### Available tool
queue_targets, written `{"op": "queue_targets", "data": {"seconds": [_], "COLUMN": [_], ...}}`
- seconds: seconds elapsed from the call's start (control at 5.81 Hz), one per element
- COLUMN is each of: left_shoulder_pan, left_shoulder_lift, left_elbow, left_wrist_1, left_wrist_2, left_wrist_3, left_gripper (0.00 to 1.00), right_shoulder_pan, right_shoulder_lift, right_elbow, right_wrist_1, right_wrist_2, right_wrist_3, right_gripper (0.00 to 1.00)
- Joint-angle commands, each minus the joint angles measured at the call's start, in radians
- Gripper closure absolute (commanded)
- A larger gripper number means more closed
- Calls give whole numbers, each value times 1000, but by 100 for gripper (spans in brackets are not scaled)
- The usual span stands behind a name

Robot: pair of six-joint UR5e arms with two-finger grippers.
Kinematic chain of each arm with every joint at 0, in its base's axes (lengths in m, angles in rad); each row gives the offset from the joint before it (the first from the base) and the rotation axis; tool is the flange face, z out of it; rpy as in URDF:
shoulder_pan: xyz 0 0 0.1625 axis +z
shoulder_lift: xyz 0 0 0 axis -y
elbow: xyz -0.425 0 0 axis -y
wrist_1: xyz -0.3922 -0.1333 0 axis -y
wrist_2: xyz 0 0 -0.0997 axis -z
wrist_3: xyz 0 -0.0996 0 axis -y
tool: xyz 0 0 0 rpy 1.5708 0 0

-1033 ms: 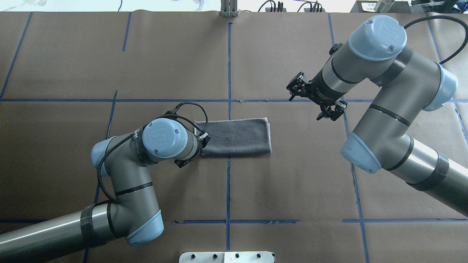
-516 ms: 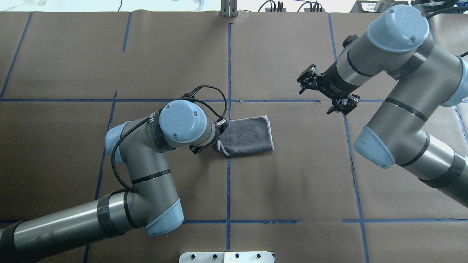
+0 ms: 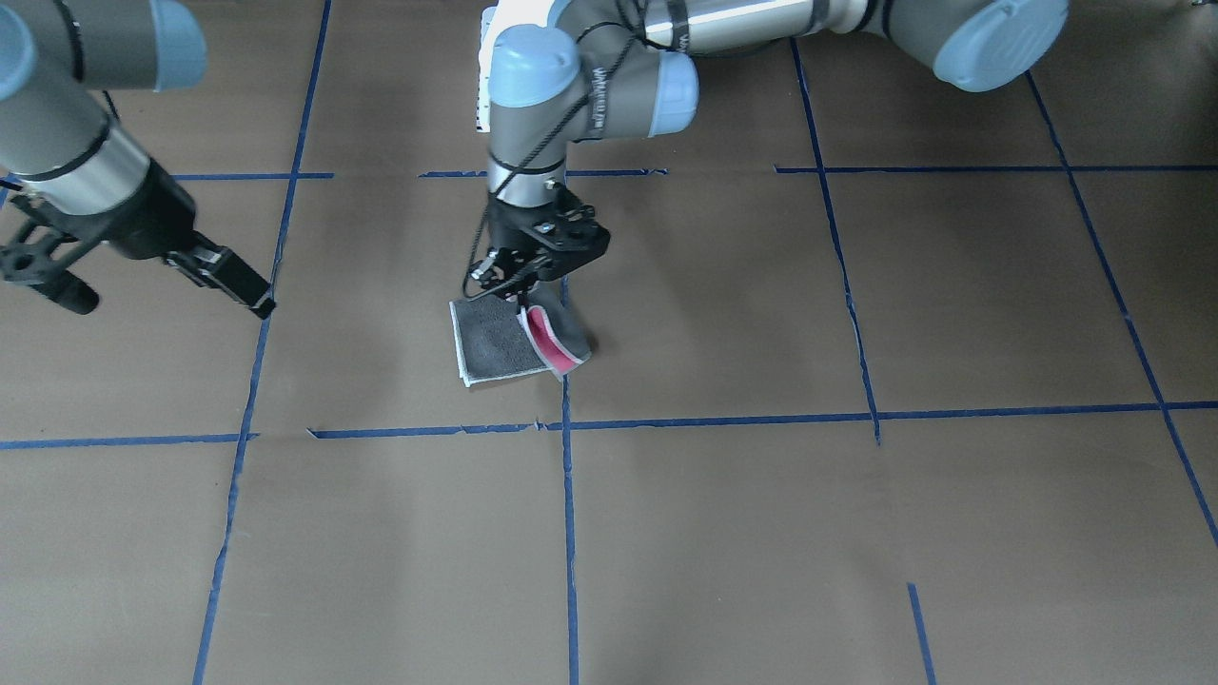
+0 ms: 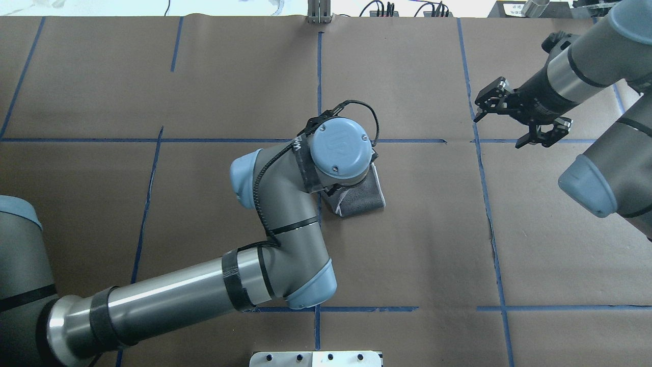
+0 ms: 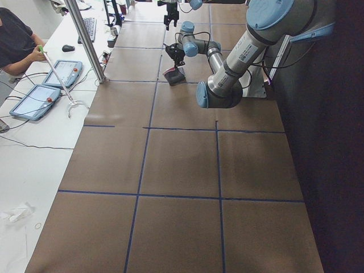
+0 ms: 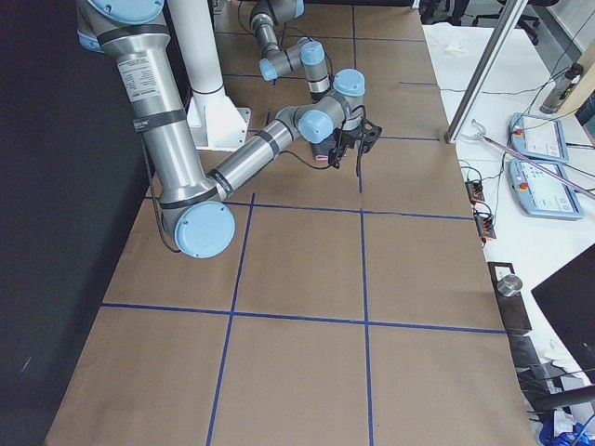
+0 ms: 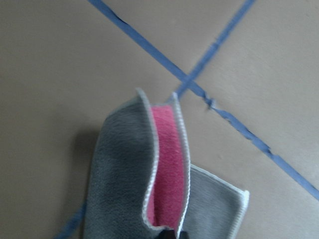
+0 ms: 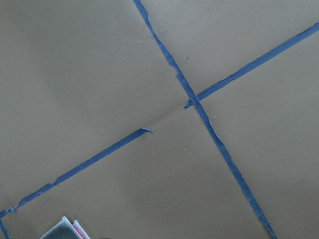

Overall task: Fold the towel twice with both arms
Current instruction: 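Fold the held end over toward the other end with the left gripper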

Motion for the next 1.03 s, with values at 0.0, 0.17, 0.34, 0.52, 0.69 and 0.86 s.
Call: {"op": "queue_targets", "data": {"seconds": [0.0, 0.17, 0.34, 0.52, 0.69, 0.86], "left_shoulder_pan": [46, 48, 48, 48, 49, 58], "left_shoulder_lift": [-76, -108, -123, -143, -171, -192], "left_elbow": [81, 133, 156, 190, 243, 266], "left_wrist_1": [-12, -24, -26, -52, -99, -121], "left_wrist_2": [72, 74, 86, 89, 117, 118], "left_wrist_3": [6, 6, 6, 6, 41, 131], "left_gripper": [99, 98, 98, 97, 90, 23], "right_shoulder_pan": [19, 19, 19, 21, 21, 22], "right_shoulder_lift": [-36, -41, -41, -44, -85, -92], "right_elbow": [14, 16, 19, 23, 52, 63], "right_wrist_1": [1, 3, 3, 3, 7, 6], "right_wrist_2": [8, 8, 8, 8, 8, 7], "right_wrist_3": [-44, -44, -44, -44, -46, -46], "right_gripper": [0, 0, 0, 0, 0, 0]}}
